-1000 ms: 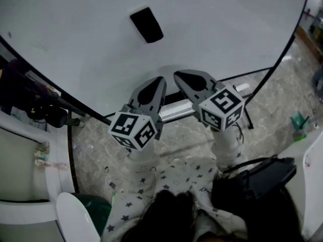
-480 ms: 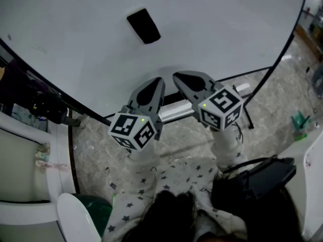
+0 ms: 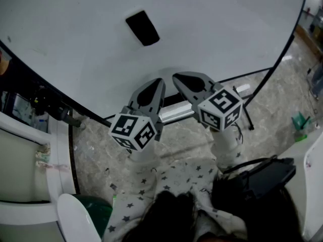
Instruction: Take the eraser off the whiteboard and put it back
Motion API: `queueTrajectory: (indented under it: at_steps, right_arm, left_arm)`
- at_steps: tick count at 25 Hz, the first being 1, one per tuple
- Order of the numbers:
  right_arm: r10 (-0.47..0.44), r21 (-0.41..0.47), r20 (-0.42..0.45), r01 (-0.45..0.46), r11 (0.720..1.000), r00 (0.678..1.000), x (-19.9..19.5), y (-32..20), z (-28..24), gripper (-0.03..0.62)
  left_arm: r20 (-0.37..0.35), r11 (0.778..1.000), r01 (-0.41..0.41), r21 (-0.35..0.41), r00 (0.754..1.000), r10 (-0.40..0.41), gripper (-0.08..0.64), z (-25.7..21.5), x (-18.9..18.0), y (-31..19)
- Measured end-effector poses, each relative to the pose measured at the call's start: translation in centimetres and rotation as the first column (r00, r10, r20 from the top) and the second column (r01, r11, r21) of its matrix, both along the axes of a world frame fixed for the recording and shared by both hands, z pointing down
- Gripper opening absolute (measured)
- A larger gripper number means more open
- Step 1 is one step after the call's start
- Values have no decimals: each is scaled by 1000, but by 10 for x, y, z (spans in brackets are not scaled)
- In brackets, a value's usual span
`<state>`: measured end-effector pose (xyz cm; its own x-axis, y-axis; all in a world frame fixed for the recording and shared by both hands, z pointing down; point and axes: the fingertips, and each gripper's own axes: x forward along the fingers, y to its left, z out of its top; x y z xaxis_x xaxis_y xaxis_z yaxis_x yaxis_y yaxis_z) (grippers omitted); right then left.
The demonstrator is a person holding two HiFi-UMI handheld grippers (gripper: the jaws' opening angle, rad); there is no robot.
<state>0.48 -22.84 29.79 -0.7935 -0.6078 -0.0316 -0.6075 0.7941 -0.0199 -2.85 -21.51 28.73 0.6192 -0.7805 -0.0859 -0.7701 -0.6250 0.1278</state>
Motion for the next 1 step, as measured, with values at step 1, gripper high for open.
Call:
queueTrajectory:
  at_steps: [1]
  right_arm:
    - [-1,0,0,1,1000,1000,-1,0,0,8]
  left_arm:
    - [0,1000,0,0,1000,0,2,0,0,0]
